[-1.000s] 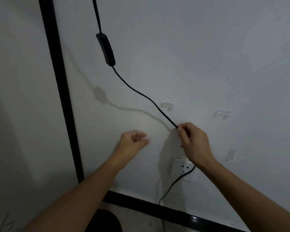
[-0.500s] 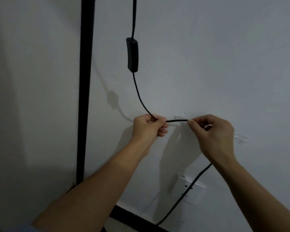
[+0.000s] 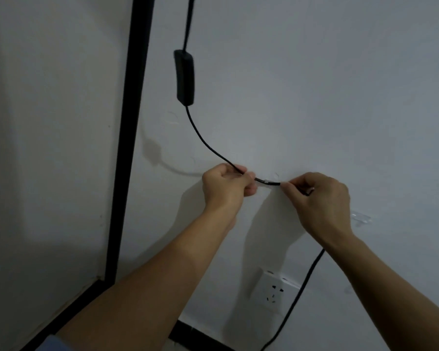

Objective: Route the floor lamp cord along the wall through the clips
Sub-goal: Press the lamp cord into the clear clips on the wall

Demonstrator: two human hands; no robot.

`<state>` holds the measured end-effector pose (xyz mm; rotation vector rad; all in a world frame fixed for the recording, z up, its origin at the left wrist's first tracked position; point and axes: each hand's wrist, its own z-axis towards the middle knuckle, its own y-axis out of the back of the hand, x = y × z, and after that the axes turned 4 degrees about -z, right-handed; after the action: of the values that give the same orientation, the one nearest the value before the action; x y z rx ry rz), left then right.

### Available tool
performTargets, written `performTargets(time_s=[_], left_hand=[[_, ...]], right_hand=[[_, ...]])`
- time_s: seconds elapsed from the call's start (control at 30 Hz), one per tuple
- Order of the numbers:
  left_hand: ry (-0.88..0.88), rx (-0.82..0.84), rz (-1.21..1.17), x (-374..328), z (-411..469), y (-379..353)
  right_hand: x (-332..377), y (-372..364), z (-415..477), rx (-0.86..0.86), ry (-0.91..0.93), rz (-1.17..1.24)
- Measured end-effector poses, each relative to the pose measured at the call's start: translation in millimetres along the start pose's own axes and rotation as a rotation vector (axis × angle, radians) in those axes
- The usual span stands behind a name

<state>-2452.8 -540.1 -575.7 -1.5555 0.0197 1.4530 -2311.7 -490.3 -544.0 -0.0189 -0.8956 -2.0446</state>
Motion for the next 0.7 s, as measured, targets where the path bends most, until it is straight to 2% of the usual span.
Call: performTargets(time_s=[0.2,0.33,0.47,0.57,0.7], left_hand=[[-0.009,-0.023,-0.027,-5.7,3.9,-1.4],[-0.022,-0.016,-0.022,-7.1,4.8,-2.1],[-0.035,-0.011,-0.011,-7.1,3.2,-1.0],[-0.045,-0.029,0.010,-7.2,2.5,2.0],[0.016,-0.055,0.105,3.6,-9.2,8.5]], right_hand=[[-19.7,4.5,-20.5,-0.012,-0.080,0.123],[-24.4,-9.2,-35.0,-0.026,-0.072,0.077],[-30.1,-16.8,-46.8,0.065,-0.189,0.280],[-43.7,-14.9,-69.0,0.237,-0.312,0.430],[-77.1,1.8,-84.4,0.774,-0.476,0.397]])
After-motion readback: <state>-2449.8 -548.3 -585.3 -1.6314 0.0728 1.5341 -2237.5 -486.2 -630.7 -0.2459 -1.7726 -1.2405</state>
